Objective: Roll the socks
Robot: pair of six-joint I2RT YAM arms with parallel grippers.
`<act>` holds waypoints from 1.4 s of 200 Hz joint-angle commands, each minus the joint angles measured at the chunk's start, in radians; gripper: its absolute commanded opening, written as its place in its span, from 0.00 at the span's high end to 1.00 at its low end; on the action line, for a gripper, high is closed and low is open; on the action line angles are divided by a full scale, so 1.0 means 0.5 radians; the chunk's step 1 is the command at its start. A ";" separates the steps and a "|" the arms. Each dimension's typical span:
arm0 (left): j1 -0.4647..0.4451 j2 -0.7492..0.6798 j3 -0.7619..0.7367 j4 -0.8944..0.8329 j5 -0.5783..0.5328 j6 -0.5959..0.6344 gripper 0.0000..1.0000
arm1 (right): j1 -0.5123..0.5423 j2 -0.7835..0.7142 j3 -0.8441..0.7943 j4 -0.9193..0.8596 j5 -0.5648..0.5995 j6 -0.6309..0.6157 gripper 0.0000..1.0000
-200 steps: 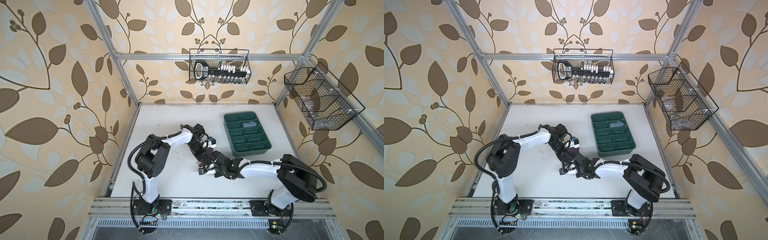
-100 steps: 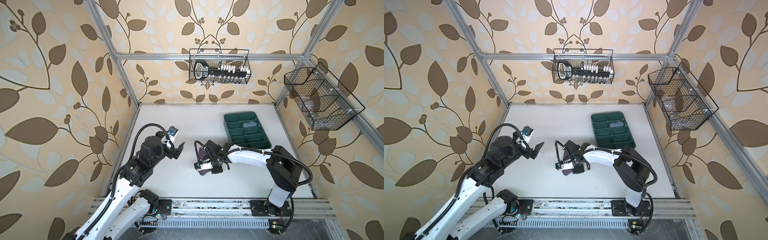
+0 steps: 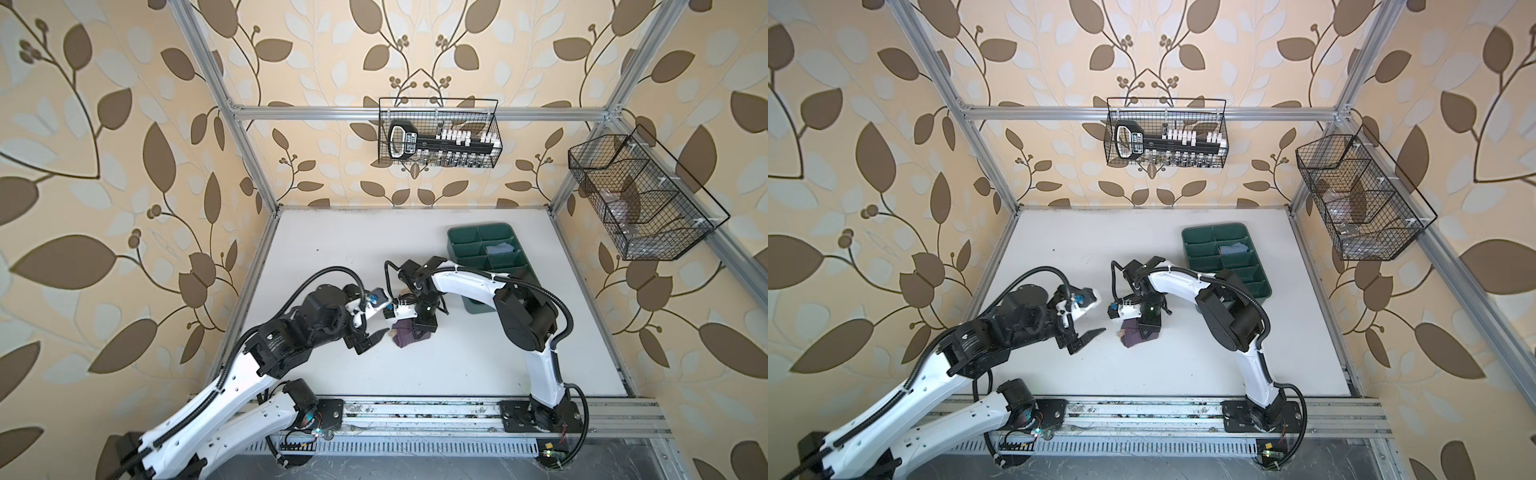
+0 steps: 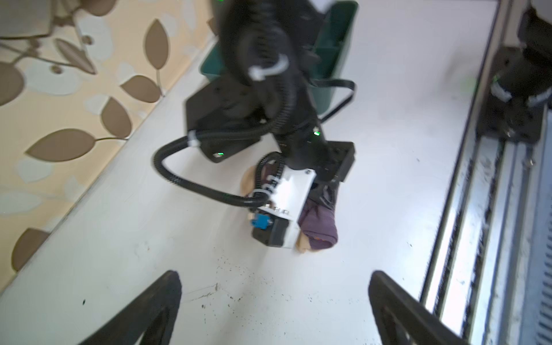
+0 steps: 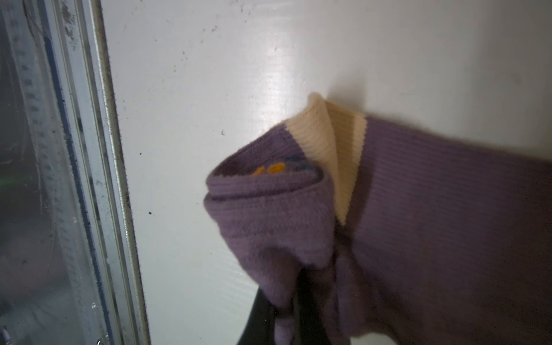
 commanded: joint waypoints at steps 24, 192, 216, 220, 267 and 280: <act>-0.489 0.461 -0.255 0.319 -0.666 0.193 0.01 | -0.064 0.224 0.059 -0.073 0.035 -0.066 0.94; -0.477 1.450 -0.266 0.889 -0.665 0.085 0.85 | -0.130 0.153 0.038 0.009 -0.012 -0.072 0.91; -0.338 1.460 -0.187 0.728 -0.491 0.034 1.00 | -0.154 0.070 -0.031 0.080 -0.033 -0.053 0.85; -0.303 1.460 -0.173 0.697 -0.439 0.030 1.00 | -0.158 0.047 -0.046 0.104 -0.039 -0.047 0.84; 0.080 1.561 0.068 0.312 0.164 0.087 1.00 | -0.283 -0.378 -0.318 0.513 -0.070 0.110 0.61; 0.157 1.604 0.120 0.256 0.258 0.084 1.00 | -0.377 -0.525 -0.399 0.685 -0.084 0.240 0.55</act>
